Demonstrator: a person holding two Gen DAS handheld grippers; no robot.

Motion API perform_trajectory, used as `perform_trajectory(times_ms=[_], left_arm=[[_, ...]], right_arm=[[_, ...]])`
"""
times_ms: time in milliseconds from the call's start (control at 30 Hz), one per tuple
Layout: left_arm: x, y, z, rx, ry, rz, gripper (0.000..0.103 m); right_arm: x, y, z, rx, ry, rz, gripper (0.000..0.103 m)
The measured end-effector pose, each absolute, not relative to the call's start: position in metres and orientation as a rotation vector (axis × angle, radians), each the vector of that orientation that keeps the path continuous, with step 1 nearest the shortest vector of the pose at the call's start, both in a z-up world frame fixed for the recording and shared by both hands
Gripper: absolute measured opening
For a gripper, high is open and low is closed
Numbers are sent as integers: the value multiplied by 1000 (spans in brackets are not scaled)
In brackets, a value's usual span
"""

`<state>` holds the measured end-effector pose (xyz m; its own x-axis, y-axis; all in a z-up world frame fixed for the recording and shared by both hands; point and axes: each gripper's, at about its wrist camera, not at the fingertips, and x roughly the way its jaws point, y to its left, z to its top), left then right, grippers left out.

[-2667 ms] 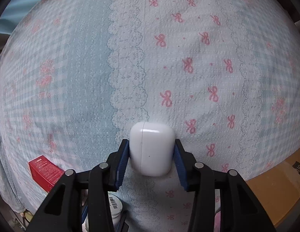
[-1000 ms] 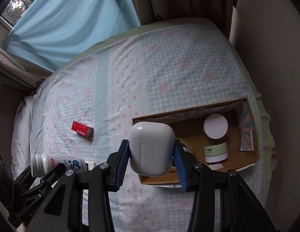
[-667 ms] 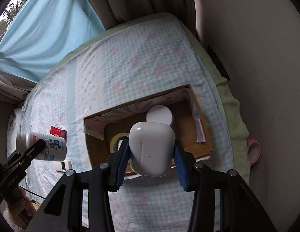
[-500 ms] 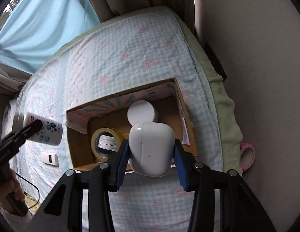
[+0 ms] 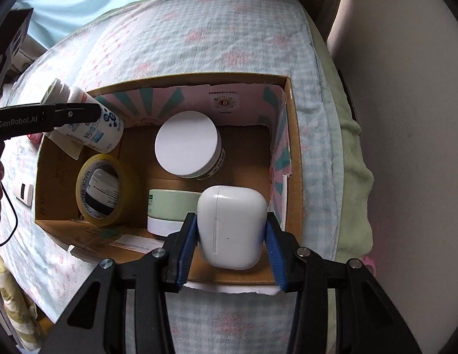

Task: Organize rigid objects
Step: 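Open both tools to drop the bottle and earbud case into the box, then move both tools toward the white remote and red MARUBI box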

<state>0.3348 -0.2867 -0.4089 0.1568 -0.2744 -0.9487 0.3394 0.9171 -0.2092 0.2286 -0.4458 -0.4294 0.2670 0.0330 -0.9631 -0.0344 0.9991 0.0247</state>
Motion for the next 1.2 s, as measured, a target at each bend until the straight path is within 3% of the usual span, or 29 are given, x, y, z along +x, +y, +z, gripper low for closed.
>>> perform_trajectory(times_ms=[100,133,167,200,267,767,1200], left_arm=[[333,-291,-406,82,1321,-432,48],[333,-292,-402,87,1309,-437,54],[333,-294,-397,91,1297,-449,89],[332,-294,-393,104,1284,-457,102],[329,-294,-384,132,1248,-467,103],[300,-262,-355,150,1269,-425,103],[243,-201,-299,100,1186,-354,103]], right_arm=[[232,-442,-433,-30,1300,51,41],[234,-439,-435,-44,1307,49,42],[235,-437,-436,-59,1310,41,48],[235,-437,-435,-66,1302,35,57],[233,-438,-431,-16,1267,79,103],[220,-432,-413,25,1246,75,103],[201,-415,-360,39,1159,68,103]])
